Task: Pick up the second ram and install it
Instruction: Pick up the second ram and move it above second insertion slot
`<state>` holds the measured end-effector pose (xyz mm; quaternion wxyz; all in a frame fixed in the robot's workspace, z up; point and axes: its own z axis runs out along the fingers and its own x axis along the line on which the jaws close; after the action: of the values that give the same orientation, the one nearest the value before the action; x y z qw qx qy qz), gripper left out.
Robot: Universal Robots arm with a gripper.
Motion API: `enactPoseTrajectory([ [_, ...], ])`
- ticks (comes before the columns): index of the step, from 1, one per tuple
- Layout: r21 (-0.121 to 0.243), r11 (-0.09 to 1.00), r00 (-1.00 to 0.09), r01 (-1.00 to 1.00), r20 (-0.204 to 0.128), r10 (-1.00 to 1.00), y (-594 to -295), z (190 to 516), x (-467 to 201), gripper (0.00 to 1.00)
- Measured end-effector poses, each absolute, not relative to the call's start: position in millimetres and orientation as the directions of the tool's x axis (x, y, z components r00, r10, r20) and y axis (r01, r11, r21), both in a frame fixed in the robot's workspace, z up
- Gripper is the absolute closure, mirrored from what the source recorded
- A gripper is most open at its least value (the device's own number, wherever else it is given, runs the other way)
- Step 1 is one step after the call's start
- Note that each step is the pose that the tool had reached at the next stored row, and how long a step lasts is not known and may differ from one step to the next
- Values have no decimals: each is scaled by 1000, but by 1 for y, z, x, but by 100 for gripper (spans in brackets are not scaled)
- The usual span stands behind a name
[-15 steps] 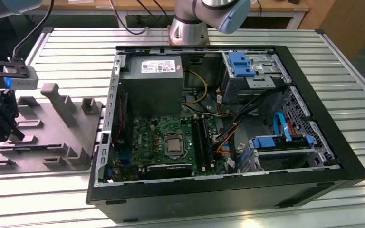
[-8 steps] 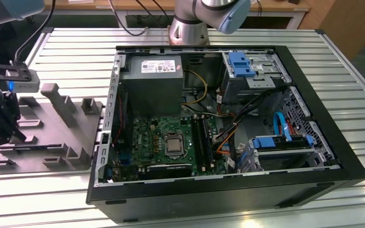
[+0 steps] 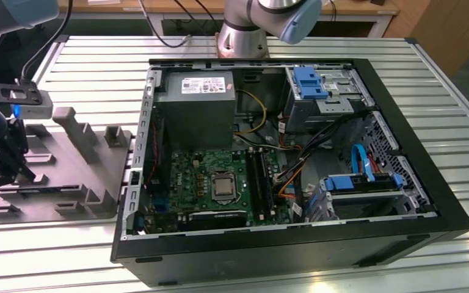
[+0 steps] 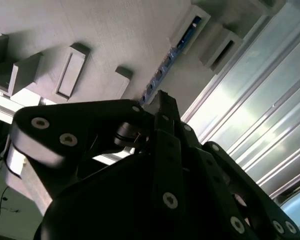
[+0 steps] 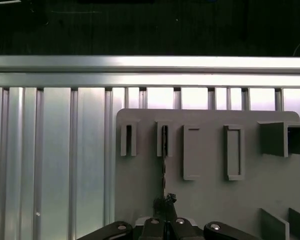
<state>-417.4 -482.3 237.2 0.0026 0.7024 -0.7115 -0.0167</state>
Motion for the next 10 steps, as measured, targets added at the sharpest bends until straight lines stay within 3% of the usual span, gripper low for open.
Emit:
enactPoseTrajectory([
  [10, 27, 13, -13, -1000, -19, -1000, -482, 230, -424, 90],
])
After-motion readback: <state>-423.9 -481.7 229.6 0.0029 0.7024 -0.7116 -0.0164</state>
